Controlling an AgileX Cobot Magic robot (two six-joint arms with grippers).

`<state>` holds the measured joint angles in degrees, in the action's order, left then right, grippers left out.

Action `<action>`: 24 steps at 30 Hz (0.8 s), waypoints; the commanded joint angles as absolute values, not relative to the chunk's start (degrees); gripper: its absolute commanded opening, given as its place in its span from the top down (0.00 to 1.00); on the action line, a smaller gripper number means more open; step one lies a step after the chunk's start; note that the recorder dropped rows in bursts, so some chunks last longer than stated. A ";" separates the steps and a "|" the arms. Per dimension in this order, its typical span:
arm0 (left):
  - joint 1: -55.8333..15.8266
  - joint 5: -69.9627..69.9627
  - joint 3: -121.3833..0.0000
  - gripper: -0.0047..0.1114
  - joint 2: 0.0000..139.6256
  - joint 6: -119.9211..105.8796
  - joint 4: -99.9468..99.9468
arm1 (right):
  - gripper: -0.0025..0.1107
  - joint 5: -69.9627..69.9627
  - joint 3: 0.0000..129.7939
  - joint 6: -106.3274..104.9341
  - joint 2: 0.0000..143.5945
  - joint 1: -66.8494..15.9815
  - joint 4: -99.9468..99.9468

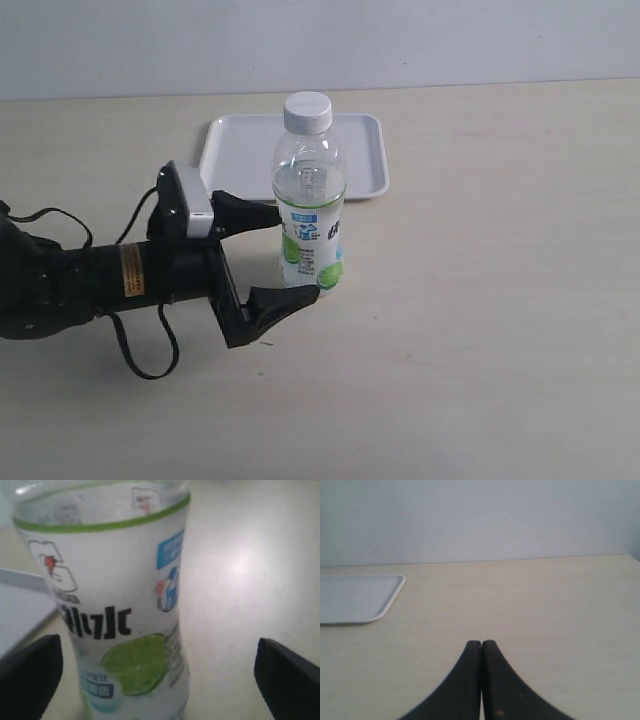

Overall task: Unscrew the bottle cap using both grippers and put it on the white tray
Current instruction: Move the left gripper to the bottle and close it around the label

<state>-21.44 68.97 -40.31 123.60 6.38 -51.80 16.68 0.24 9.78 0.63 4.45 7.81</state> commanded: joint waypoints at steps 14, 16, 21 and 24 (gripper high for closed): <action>-29.15 69.37 -48.32 0.06 130.53 12.62 -42.85 | 0.98 16.28 0.00 9.70 0.92 4.27 7.67; -29.15 69.33 -48.63 0.06 131.20 12.62 -42.85 | 0.98 16.28 0.00 9.70 0.92 4.27 7.67; -29.15 69.33 -49.68 0.07 132.43 12.52 -42.58 | 0.98 16.28 0.00 9.70 0.92 4.27 7.67; -29.15 69.22 -50.14 0.17 132.42 12.40 -42.46 | 0.98 16.28 0.00 9.70 0.92 4.27 7.67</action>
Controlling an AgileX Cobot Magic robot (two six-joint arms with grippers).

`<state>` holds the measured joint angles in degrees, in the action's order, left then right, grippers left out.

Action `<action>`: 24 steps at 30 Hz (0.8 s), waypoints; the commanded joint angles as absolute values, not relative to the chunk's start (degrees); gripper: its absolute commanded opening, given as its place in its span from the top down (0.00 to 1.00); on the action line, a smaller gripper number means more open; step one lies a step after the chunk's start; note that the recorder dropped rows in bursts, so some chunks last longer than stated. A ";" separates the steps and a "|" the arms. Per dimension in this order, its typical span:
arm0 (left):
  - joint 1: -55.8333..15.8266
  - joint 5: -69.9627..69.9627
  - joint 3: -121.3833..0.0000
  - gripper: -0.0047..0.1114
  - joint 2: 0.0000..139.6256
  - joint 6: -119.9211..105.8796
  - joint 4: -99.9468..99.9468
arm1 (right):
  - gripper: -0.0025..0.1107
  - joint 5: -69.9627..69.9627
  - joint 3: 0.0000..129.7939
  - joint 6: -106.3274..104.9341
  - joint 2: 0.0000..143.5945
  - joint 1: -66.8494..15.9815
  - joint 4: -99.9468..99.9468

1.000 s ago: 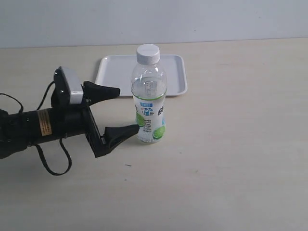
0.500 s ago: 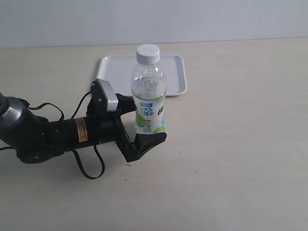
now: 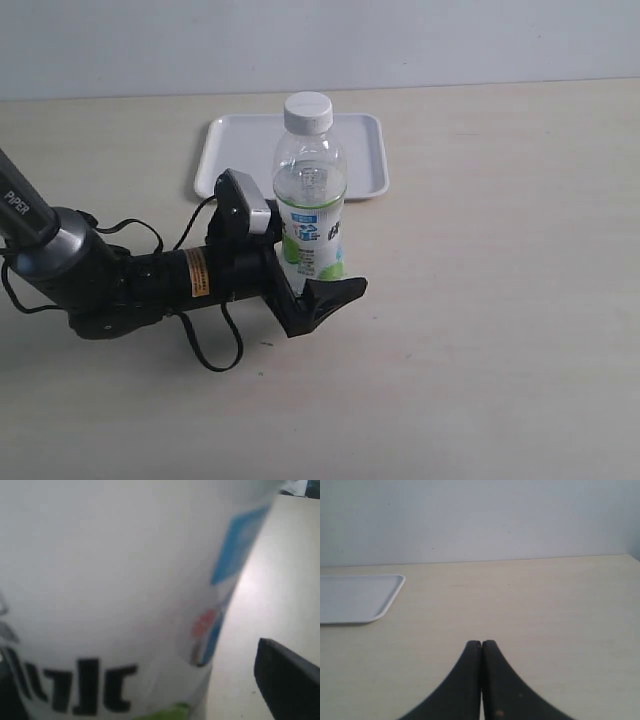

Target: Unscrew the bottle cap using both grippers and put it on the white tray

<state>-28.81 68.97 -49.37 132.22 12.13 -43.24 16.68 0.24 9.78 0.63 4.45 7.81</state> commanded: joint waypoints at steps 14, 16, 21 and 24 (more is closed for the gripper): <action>-29.15 69.96 -50.65 0.95 132.19 10.55 -43.25 | 0.98 16.28 0.00 9.70 0.92 4.27 7.67; -29.15 69.96 -50.65 0.95 131.73 10.55 -43.25 | 0.98 16.28 0.00 9.70 0.92 4.27 7.67; -29.15 69.96 -50.65 0.95 130.81 10.55 -44.57 | 0.98 16.28 0.00 9.70 0.92 4.27 7.67; -29.15 69.96 -50.65 0.95 130.57 10.50 -44.70 | 0.98 16.28 0.00 9.70 0.92 4.27 7.67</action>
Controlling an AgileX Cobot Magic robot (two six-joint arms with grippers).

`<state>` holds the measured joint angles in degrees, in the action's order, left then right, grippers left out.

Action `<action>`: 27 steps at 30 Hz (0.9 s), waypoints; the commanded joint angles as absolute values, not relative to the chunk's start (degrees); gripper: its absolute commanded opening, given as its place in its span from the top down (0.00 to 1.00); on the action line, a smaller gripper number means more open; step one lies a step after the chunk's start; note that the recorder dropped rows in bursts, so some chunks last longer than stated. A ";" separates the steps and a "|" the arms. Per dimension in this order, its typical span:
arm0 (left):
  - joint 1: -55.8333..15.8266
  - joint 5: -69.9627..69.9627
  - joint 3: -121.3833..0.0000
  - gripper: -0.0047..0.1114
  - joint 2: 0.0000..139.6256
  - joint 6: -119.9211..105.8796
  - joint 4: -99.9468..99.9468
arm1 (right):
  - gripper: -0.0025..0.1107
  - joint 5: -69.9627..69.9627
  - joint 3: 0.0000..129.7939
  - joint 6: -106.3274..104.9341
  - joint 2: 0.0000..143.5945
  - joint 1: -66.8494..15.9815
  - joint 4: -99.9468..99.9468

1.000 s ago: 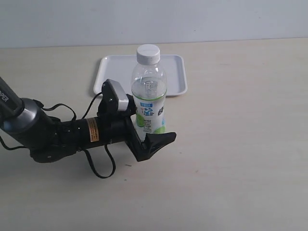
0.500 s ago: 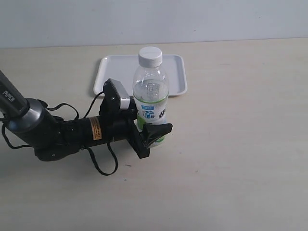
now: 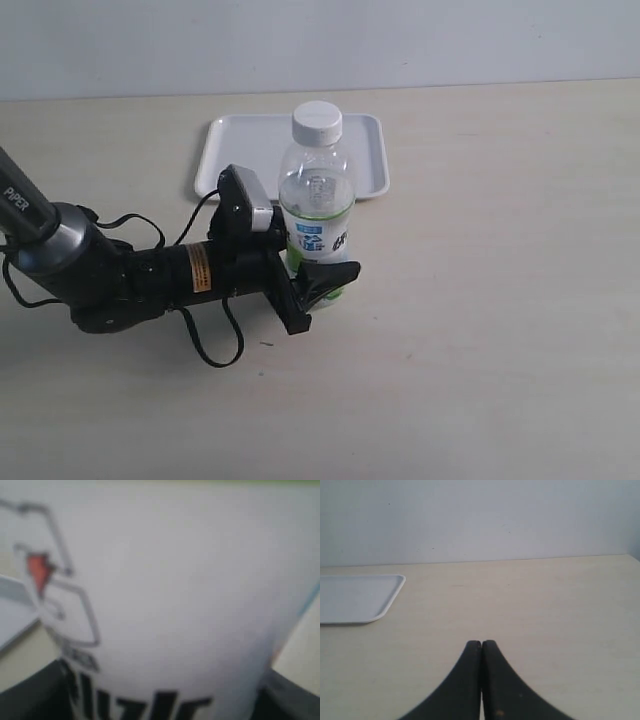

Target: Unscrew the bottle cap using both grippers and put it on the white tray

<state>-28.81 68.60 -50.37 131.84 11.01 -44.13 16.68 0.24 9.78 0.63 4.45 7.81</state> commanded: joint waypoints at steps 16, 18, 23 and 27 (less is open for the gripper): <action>-29.15 69.96 -50.65 0.95 129.99 3.01 -45.87 | 0.98 0.69 0.00 10.71 0.92 4.27 4.20; -29.15 69.96 -50.65 0.95 129.99 3.03 -46.04 | 0.98 -3.26 0.00 10.82 0.92 4.27 -1.84; -29.15 69.96 -50.65 0.95 129.99 3.41 -47.44 | 0.98 -28.16 0.68 16.82 1.07 4.27 -11.86; -29.15 69.96 -50.65 0.95 129.99 3.67 -47.85 | 0.98 -22.02 21.10 11.26 15.58 4.27 -11.77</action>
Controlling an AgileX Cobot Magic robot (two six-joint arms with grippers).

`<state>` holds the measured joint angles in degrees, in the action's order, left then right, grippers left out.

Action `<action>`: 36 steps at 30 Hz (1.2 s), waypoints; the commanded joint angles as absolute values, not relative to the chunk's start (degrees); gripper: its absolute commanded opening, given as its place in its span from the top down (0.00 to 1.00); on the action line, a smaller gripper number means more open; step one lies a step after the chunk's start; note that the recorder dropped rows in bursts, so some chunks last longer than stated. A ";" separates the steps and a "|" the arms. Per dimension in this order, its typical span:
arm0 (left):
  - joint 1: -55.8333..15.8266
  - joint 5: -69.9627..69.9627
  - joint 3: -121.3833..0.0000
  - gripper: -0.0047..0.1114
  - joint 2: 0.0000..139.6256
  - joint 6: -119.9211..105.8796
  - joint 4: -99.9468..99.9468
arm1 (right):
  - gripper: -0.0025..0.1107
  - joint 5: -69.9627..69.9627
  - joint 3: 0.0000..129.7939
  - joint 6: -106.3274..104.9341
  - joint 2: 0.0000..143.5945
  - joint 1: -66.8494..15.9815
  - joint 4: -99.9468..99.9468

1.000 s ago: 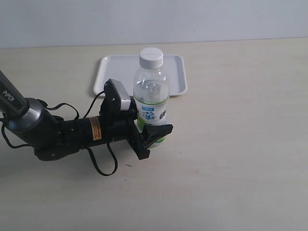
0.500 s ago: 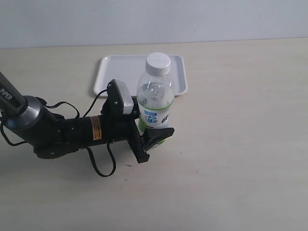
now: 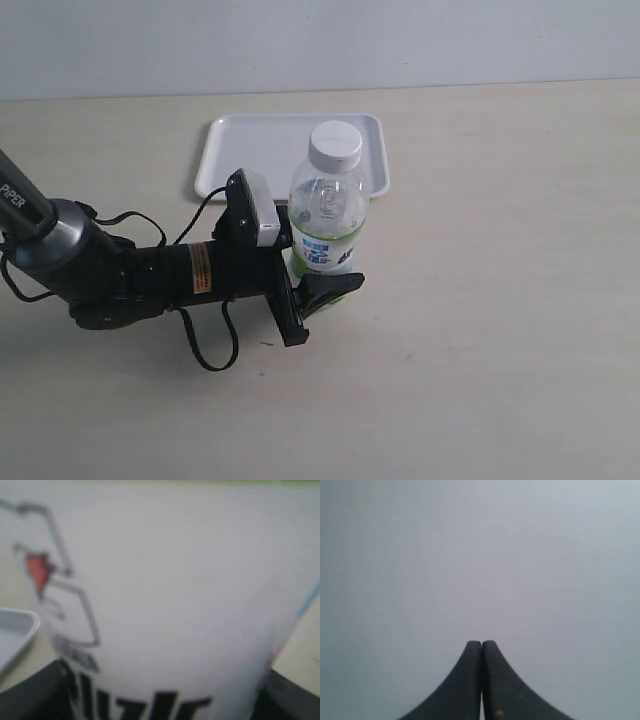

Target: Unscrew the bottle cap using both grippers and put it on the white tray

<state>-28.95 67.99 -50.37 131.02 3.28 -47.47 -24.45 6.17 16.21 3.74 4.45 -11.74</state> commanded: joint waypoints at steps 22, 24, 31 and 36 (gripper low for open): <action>-29.15 69.43 -50.65 0.95 129.99 6.53 -47.85 | 0.98 69.96 96.91 -9.81 81.83 -4.27 -13.93; -29.15 69.41 -50.65 0.95 129.99 6.53 -47.99 | 0.98 69.96 96.91 -8.76 82.70 -7.27 -13.39; -29.15 69.41 -50.65 0.95 129.99 6.43 -47.99 | 0.98 69.96 94.32 -6.90 83.95 -18.47 -12.16; -29.15 69.41 -50.65 0.95 129.99 6.43 -48.25 | 0.98 69.96 87.97 -2.58 83.95 -25.51 -4.38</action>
